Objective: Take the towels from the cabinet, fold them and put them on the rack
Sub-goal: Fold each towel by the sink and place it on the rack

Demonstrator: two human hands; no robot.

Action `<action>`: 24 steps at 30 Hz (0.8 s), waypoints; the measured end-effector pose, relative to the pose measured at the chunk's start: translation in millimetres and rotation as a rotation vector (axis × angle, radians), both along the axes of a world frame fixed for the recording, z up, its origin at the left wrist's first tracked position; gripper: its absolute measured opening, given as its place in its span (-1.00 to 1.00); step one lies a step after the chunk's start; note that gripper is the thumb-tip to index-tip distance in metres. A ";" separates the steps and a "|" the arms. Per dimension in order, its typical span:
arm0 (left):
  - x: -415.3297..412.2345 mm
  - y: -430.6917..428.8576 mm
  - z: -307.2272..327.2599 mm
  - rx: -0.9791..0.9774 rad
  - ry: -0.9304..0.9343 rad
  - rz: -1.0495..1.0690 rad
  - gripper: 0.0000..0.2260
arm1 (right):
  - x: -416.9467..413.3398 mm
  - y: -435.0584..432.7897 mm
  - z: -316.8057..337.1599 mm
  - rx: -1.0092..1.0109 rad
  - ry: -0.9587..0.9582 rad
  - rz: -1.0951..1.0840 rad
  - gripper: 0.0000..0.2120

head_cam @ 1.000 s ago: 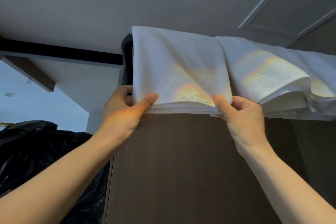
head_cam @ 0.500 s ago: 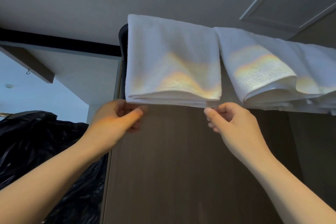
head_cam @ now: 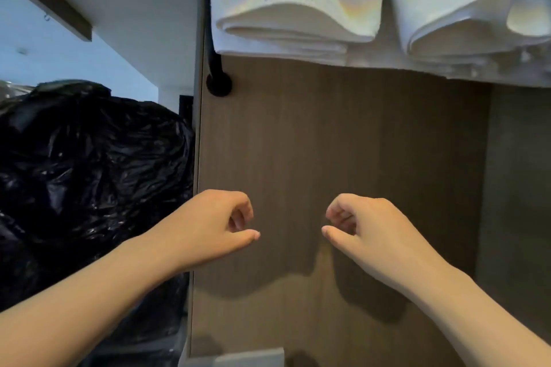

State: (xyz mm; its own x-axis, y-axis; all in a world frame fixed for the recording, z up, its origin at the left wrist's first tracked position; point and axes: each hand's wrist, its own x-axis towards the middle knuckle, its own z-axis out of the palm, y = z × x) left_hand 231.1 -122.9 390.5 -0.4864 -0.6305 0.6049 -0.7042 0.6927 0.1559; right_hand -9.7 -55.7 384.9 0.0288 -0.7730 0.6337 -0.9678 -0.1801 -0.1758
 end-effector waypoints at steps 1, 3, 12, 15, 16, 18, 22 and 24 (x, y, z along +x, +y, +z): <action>-1.9 1.3 -14.1 0.012 -0.017 0.012 -0.80 | -2.0 1.9 -12.4 0.035 0.016 -0.004 -0.83; -5.7 4.2 -44.8 0.032 -0.068 0.046 -0.78 | -5.8 4.2 -40.2 0.107 0.031 0.000 -0.82; -25.8 32.3 -198.1 0.365 -0.166 0.124 -0.75 | -12.8 8.9 -177.6 0.436 0.011 0.077 -0.80; -24.6 44.3 -243.7 0.472 -0.161 0.165 -0.75 | -9.5 12.2 -213.8 0.509 -0.002 0.124 -0.84; -23.5 48.2 -257.4 0.502 -0.160 0.176 -0.75 | -8.6 13.6 -225.2 0.535 -0.009 0.135 -0.85; -19.9 55.8 -281.5 0.555 -0.148 0.198 -0.75 | -5.5 16.1 -247.1 0.592 -0.029 0.149 -0.84; -9.6 67.4 -320.2 0.675 -0.081 0.238 -0.80 | 3.6 17.0 -283.5 0.693 -0.074 0.142 -0.85; -3.8 72.1 -337.2 0.712 -0.061 0.255 -0.83 | 8.8 15.9 -297.5 0.731 -0.097 0.130 -0.92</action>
